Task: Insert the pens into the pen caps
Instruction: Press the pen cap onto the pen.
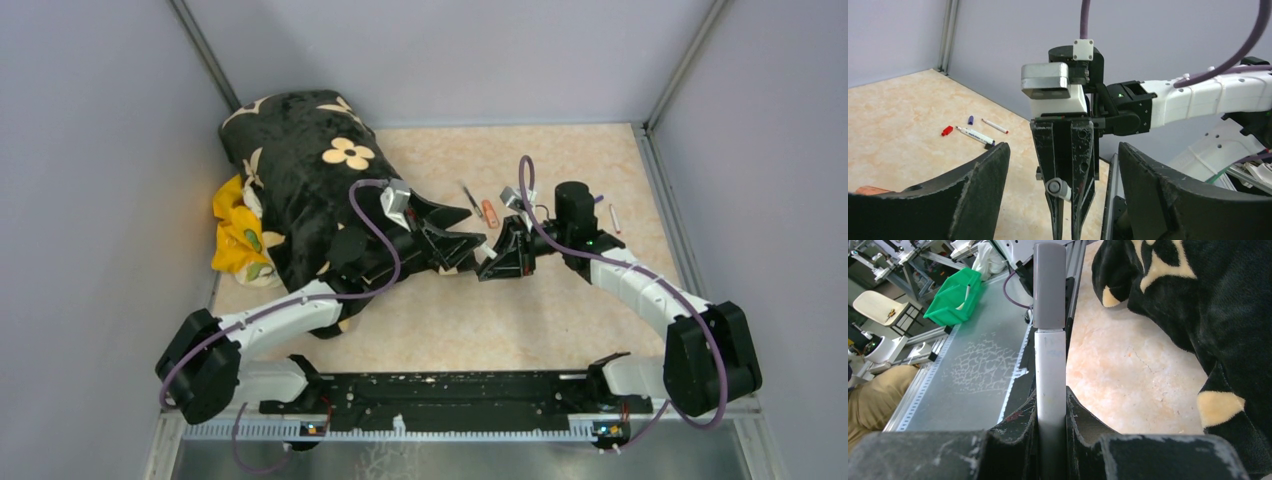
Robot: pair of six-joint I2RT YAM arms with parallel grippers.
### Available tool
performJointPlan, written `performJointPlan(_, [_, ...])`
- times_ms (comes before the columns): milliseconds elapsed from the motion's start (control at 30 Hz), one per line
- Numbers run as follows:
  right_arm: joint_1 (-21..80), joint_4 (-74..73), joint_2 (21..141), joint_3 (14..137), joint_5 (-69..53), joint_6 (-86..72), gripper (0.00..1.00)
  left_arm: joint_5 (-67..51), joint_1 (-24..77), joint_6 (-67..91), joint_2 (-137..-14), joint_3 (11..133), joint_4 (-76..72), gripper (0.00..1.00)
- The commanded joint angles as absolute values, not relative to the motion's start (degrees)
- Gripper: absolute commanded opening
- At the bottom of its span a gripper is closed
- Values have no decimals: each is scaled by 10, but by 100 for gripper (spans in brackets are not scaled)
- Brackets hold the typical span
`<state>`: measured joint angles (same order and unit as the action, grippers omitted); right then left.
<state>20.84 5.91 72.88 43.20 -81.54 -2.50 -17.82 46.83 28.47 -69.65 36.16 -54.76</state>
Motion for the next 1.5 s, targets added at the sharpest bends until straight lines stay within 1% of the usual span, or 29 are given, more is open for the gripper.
performJointPlan(0, [208,67,715,458,-824,-10,0,-185,467,309,-717,402,-475,79])
performJointPlan(167, [208,66,717,459,-824,-10,0,-206,467,317,-734,413,-485,64])
performJointPlan(200, [208,65,717,459,-824,-10,0,-207,467,320,-737,414,-486,60])
performJointPlan(300, [208,65,717,460,-824,-10,0,-215,467,326,-744,412,-494,54])
performJointPlan(500, [208,65,718,460,-825,-11,0,-220,467,338,-750,409,-508,39])
performJointPlan(567, [208,65,718,460,-825,-11,0,-221,467,341,-751,409,-510,30])
performJointPlan(767, [208,66,718,461,-826,-14,0,-239,467,347,-759,410,-510,0])
performJointPlan(867, [208,65,716,463,-824,-14,0,-253,467,353,-766,416,-499,0])
performJointPlan(933, [208,38,715,473,-816,-4,0,-275,467,355,-772,424,-474,0])
performJointPlan(1033, [208,-118,713,524,-760,133,0,-310,467,370,-785,440,-424,0])
performJointPlan(1133, [215,-166,710,549,-704,184,0,-325,469,398,-796,439,-397,0])
performJointPlan(1267, [231,-176,707,570,-619,201,0,-311,483,409,-806,436,-370,0])
performJointPlan(1333, [231,-162,707,576,-592,191,0,-276,499,396,-802,440,-332,0])
performJointPlan(1400, [231,-123,711,570,-607,157,0,-248,510,407,-798,435,-322,0])
performJointPlan(1467, [229,-81,722,565,-666,111,0,-257,516,439,-803,415,-371,0])
